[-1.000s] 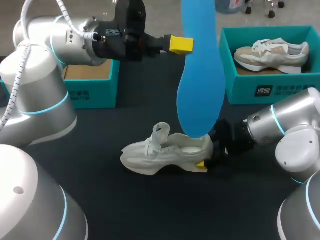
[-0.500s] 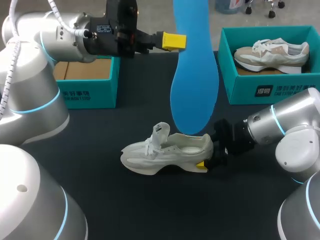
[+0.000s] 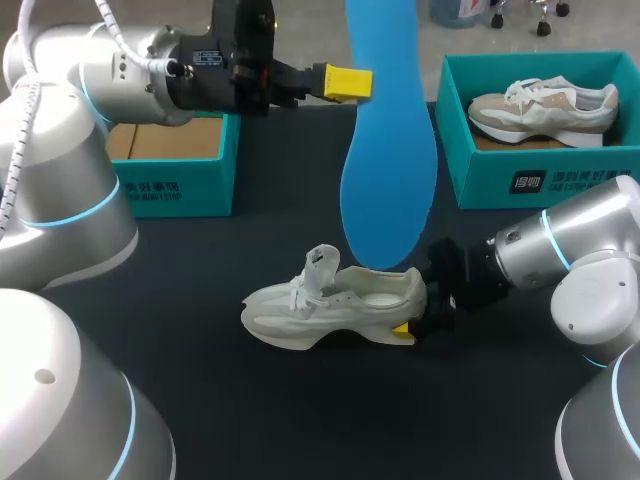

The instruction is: Take the shoe out of the shoebox, open the shoe tongue, remove and reinsert the insole, then place the shoe into the shoebox

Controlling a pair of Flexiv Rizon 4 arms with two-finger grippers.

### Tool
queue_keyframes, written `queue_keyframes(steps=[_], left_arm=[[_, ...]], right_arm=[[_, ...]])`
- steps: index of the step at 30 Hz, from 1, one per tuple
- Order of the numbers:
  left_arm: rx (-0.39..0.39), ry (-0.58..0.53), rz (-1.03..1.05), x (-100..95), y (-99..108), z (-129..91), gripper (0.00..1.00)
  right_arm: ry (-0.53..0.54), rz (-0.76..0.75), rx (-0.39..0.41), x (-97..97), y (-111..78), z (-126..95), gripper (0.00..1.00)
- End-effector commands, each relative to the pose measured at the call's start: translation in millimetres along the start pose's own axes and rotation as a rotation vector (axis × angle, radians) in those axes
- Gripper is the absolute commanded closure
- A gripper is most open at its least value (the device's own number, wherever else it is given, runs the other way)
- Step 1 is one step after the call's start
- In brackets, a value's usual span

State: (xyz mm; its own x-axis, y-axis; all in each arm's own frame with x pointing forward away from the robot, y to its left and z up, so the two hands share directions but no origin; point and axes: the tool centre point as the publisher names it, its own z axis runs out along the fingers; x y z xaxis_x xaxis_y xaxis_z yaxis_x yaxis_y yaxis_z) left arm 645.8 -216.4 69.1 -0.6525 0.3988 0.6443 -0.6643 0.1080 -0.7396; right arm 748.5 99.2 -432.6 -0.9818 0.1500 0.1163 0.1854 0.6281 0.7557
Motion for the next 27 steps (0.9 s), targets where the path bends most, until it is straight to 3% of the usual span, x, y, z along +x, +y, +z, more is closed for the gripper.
queue_keyframes(steps=[1,4,5,6,7,17,27], left_arm=[[0.001,0.001,0.000,0.0,0,1,1.00],[0.001,0.001,0.000,0.0,0,1,1.00],[0.001,0.001,0.000,0.0,0,1,1.00],[0.001,0.001,0.000,0.0,0,1,1.00],[0.001,0.001,0.000,0.0,0,1,1.00],[0.001,0.001,0.000,0.0,0,1,1.00],[0.001,0.001,0.000,0.0,0,1,1.00]], right_arm=[[-0.001,0.001,0.003,-0.5,-2.0,3,0.96],[-0.001,0.001,0.003,-0.5,-2.0,3,0.91],[-0.001,0.001,0.003,-0.5,-2.0,3,0.79],[-0.001,0.001,0.003,-0.5,-2.0,3,0.58],[-0.001,0.001,0.003,-0.5,-2.0,3,0.00],[-0.001,0.001,0.003,-0.5,-2.0,3,0.00],[-0.048,0.000,0.134,-2.1,0.1,-14,0.00]])
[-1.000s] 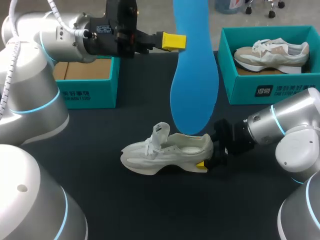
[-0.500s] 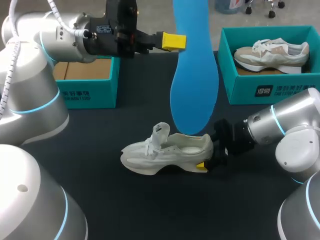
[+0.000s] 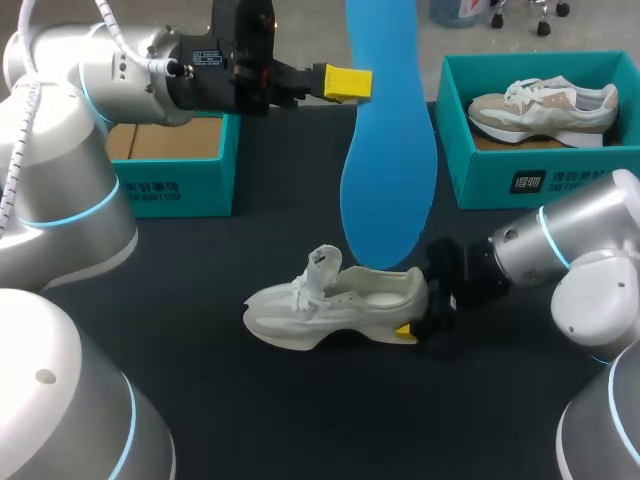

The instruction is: Take the shoe out of the shoebox, open the shoe tongue, remove and reinsert the insole, then place the shoe into the shoebox

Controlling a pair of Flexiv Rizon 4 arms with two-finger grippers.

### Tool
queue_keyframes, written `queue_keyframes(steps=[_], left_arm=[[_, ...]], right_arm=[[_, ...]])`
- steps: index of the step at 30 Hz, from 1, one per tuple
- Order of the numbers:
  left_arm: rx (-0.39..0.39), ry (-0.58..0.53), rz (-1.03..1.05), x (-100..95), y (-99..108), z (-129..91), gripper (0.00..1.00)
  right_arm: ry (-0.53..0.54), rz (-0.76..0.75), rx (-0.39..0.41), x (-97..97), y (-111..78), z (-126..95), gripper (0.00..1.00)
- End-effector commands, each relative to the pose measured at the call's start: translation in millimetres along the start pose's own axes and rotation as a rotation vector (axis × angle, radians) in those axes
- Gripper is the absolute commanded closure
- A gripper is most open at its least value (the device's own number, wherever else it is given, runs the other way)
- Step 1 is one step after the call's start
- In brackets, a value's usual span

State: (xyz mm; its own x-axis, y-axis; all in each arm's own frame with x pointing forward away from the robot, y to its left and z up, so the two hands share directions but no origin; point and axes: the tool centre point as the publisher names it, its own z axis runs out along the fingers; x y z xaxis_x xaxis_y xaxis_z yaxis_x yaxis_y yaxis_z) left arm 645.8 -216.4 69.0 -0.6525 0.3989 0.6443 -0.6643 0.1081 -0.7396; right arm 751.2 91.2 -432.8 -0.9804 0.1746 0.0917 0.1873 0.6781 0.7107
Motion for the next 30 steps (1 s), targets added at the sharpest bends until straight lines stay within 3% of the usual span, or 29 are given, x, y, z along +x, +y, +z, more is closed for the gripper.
queue_keyframes(steps=[1,8,15,22,30], left_arm=[[0.001,0.000,0.000,0.0,0,1,1.00],[0.001,0.000,0.000,0.0,0,1,1.00],[0.001,0.000,0.000,0.0,0,1,1.00],[0.001,0.000,0.000,0.0,0,1,1.00],[0.001,0.000,0.000,0.0,0,1,1.00]], right_arm=[[-0.020,-0.001,0.082,1.1,4.5,-10,0.00],[-0.058,-0.042,0.173,2.6,11.3,-21,0.00],[-0.111,-0.068,0.381,5.7,18.8,-34,0.00],[-0.154,-0.046,0.514,9.0,22.4,-42,0.00],[-0.171,-0.024,0.491,11.2,23.0,-47,0.00]])
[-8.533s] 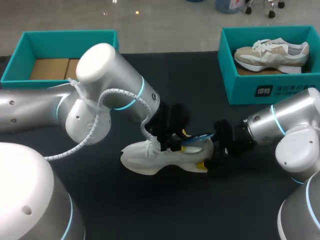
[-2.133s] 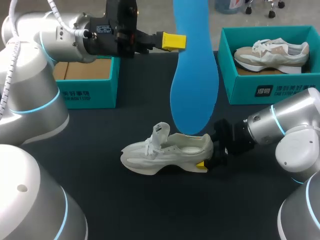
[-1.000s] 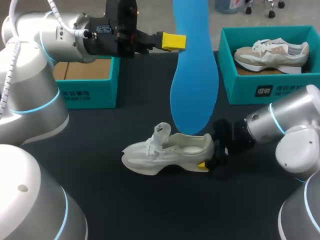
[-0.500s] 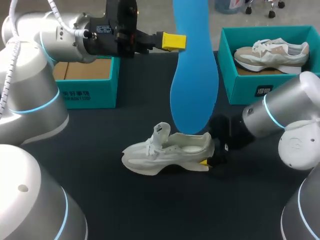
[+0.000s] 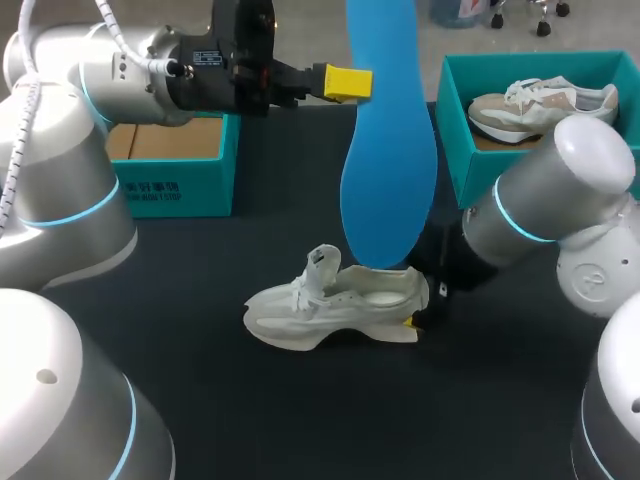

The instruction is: Take the shoe out of the shoebox, open the shoe tongue, remove and reinsert the insole, then place the shoe into the shoebox

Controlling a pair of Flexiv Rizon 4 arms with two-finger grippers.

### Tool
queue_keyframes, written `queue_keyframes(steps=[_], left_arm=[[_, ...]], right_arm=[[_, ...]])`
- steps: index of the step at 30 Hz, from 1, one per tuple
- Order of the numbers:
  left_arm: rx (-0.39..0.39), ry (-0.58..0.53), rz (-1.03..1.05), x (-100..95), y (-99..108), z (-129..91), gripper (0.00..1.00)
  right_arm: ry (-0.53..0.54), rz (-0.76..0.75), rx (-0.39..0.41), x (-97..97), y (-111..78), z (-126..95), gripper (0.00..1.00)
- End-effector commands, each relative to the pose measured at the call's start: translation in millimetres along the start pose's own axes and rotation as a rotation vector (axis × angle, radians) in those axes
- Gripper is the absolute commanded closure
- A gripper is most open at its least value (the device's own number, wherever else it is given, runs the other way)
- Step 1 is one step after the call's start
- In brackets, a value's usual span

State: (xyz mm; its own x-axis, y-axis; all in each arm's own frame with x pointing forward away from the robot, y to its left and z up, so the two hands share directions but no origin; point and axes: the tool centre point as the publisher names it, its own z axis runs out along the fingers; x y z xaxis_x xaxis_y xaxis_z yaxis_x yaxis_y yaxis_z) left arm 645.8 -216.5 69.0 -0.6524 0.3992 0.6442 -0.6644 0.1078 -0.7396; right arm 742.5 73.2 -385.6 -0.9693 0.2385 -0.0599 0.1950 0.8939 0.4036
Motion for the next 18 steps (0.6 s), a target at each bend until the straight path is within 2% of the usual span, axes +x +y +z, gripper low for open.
queue_keyframes(steps=[1,6,10,12,18], left_arm=[[0.001,0.000,0.000,0.0,0,0,1.00],[0.001,0.000,0.000,0.0,0,0,1.00],[0.001,0.000,0.000,0.0,0,0,1.00],[0.001,0.000,0.000,0.0,0,0,1.00],[0.001,0.000,0.000,0.0,0,0,1.00]], right_arm=[[-0.005,0.001,0.115,1.2,2.9,-2,0.00],[-0.005,0.001,0.115,1.2,2.9,-2,0.00],[-0.059,-0.027,0.217,-1.1,8.7,-12,0.00],[-0.059,-0.048,0.318,-2.4,10.7,-15,0.00],[-0.073,-0.122,0.413,-0.9,14.5,-23,0.00]])
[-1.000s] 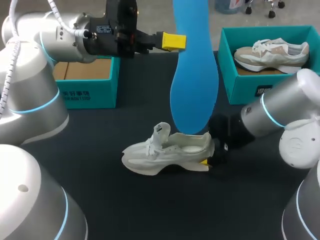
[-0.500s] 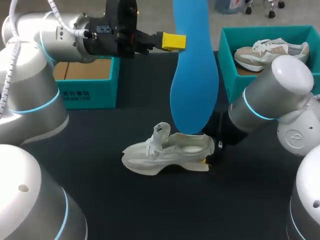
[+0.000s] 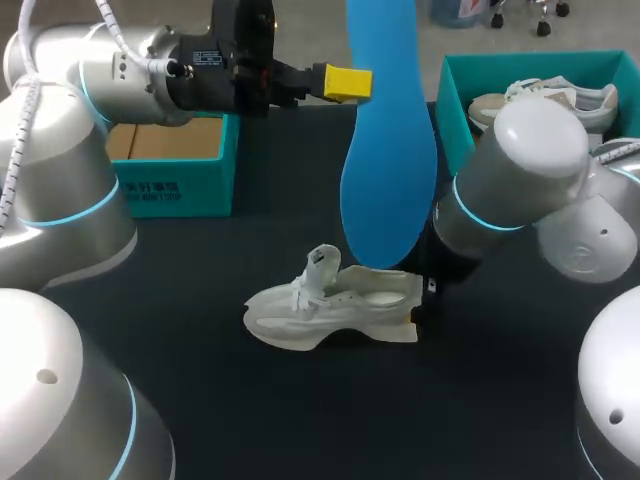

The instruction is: Take the shoe out of the shoebox, open the shoe tongue, remove and reinsert the insole, then place the shoe into the shoebox

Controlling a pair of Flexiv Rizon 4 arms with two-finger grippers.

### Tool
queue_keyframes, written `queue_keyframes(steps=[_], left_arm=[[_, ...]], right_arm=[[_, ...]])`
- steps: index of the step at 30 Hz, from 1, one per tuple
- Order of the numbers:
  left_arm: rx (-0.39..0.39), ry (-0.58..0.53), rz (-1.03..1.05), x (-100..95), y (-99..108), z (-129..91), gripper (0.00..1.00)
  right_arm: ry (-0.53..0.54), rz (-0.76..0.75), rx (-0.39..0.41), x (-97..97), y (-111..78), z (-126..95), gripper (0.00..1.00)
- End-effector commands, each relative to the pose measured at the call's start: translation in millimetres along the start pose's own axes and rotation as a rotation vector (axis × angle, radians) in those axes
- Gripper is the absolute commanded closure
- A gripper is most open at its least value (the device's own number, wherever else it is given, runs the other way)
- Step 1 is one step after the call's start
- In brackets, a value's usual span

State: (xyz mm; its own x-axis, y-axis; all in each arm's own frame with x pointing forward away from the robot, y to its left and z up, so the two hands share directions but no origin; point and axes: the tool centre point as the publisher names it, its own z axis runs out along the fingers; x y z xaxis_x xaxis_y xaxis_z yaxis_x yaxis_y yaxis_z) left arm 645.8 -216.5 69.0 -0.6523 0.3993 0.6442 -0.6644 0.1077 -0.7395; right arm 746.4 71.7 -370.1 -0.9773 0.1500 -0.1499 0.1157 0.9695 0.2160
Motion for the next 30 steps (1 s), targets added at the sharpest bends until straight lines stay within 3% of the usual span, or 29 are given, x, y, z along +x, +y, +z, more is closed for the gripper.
queue_keyframes(steps=[1,30], left_arm=[[0.000,0.000,0.000,0.0,0,0,1.00],[0.000,0.000,0.000,0.0,0,0,1.00]], right_arm=[[0.002,-0.020,0.236,2.9,7.3,-11,0.00],[0.022,0.018,0.220,0.5,12.9,-20,0.00]])
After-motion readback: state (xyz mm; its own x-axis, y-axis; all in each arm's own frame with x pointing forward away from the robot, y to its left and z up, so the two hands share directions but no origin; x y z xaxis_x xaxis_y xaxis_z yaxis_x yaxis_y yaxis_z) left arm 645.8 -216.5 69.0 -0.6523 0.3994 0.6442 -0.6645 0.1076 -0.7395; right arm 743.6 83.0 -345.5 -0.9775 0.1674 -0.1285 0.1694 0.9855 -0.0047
